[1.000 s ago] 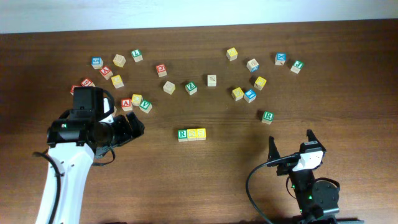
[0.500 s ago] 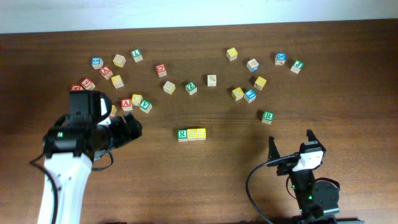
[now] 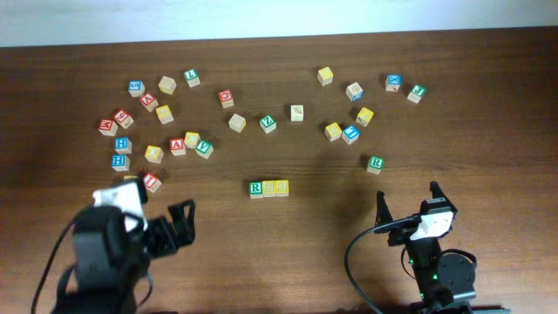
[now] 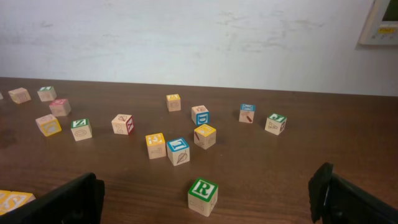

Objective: Spell out RSS

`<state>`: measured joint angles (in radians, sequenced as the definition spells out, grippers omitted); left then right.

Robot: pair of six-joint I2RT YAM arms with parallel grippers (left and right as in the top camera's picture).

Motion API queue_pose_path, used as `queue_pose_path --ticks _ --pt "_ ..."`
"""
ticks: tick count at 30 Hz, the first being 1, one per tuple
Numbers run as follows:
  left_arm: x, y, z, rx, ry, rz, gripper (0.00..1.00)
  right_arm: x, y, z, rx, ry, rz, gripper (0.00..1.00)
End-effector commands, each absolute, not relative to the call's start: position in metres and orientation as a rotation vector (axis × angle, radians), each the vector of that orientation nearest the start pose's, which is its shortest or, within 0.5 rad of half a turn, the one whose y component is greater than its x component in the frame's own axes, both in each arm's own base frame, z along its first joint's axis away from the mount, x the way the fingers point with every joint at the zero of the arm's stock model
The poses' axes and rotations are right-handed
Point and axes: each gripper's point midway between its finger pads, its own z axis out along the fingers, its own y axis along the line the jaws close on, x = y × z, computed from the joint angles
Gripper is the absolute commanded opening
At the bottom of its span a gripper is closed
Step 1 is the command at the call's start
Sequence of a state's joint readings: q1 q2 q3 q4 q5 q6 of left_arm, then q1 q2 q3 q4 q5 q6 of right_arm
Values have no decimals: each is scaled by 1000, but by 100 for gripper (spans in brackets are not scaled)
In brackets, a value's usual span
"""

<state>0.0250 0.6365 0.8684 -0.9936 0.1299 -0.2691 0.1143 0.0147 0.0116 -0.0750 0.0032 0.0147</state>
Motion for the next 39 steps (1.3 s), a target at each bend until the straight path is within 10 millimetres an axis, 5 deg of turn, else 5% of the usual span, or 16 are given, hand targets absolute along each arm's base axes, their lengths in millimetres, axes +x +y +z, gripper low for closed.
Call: queue_pose_path --ticks 1,9,25,30,39 --pt "192 -16 224 -171 2268 -223 99 245 25 155 -79 1649 83 98" --pt "176 -17 211 -184 2336 -223 99 245 25 155 -79 1649 83 98" --pt "158 -17 241 41 2131 -118 99 245 25 155 -79 1650 83 98" --pt "164 -29 241 231 2005 -95 99 245 25 155 -79 1650 83 98" --pt "191 -28 240 237 1759 -56 99 245 25 155 -79 1650 83 98"
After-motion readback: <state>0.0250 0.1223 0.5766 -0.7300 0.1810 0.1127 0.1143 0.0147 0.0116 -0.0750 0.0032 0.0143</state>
